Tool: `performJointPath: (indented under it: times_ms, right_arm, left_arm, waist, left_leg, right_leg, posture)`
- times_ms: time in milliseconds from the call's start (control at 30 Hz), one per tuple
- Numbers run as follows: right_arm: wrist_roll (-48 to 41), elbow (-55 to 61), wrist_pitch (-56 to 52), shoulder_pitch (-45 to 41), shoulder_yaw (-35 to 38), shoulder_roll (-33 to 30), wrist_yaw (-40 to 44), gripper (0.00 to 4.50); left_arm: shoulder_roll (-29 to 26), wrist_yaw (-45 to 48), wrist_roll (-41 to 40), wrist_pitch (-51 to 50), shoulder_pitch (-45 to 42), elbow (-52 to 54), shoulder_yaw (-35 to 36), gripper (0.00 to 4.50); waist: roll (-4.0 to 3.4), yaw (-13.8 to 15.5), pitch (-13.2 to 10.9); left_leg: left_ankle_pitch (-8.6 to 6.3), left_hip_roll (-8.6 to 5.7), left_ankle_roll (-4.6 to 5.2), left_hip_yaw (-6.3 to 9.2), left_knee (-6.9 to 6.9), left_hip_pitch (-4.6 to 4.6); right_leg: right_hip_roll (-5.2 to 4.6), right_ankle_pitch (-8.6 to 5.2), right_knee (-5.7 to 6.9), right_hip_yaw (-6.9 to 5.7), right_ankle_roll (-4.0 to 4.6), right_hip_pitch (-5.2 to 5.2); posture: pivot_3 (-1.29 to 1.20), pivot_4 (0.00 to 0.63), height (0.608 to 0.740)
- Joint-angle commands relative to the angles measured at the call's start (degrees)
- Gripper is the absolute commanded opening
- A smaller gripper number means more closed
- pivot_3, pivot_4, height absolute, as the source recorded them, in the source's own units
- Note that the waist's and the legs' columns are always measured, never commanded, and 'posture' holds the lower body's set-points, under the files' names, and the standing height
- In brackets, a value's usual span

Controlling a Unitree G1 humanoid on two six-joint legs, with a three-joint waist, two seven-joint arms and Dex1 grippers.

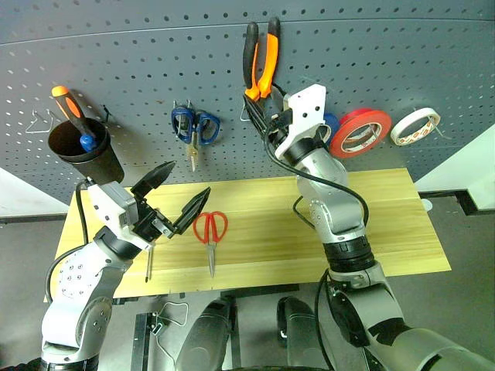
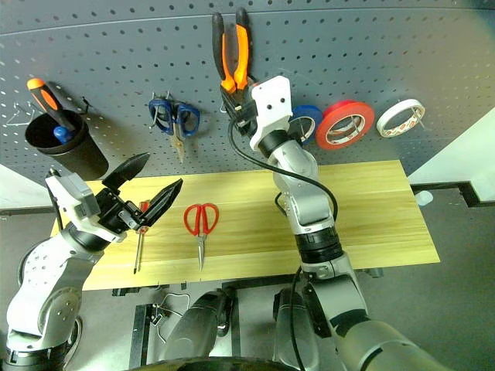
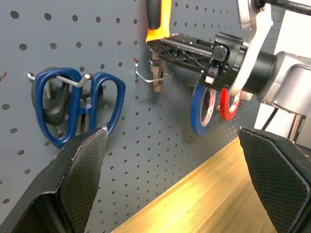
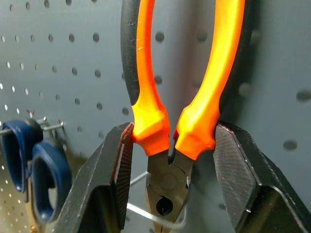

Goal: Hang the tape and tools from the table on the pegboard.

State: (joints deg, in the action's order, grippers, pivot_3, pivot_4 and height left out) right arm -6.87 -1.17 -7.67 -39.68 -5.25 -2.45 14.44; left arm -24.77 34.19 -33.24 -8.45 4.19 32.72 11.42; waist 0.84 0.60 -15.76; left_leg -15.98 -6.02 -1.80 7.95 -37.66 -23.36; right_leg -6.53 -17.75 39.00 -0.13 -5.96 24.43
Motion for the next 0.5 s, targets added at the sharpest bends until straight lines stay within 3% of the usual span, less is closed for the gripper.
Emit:
performJointPath:
  times_ms: [33,133,367,500]
  right_arm:
    - [-0.08,3.56,-0.43,-0.23,0.12,0.86,-0.89,2.08]
    - [-0.41,3.62,-1.32,-0.56,0.62,1.01,-1.08,2.08]
    - [-0.84,3.70,-1.98,-1.31,1.50,0.73,-1.48,4.33]
    - [-0.21,3.71,-2.22,-1.44,1.34,0.53,-1.99,4.46]
  left_arm:
    - [-0.29,-0.05,-0.18,0.38,-0.11,1.11,0.43,4.50]
    - [-0.23,-0.08,-0.03,0.46,-0.30,0.90,0.36,4.50]
    - [0.05,0.00,0.42,0.94,-0.81,0.28,0.07,4.50]
    - [0.09,0.26,0.34,1.06,-0.91,0.05,-0.19,4.50]
  waist:
    - [0.00,-0.02,-0.02]
    - [0.00,0.00,-0.02]
    - [0.01,-0.09,-0.02]
    - [0.01,0.02,-0.02]
  left_leg:
    - [0.01,0.00,-0.01,0.00,0.04,0.00]
    - [0.04,0.00,-0.06,0.00,0.15,0.00]
    - [0.17,0.01,-0.16,0.00,0.45,0.01]
    - [0.32,0.01,-0.17,0.00,0.45,0.01]
  right_leg:
    - [0.00,0.00,-0.01,0.00,0.00,0.01]
    - [0.00,0.00,-0.06,0.00,0.00,0.04]
    - [-0.01,0.00,-0.25,0.00,0.01,0.09]
    - [-0.01,0.12,-0.25,-0.01,0.06,0.08]
  posture:
    - [0.13,0.305,0.725]
    - [0.13,0.302,0.725]
    - [0.12,0.294,0.725]
    - [0.12,0.290,0.725]
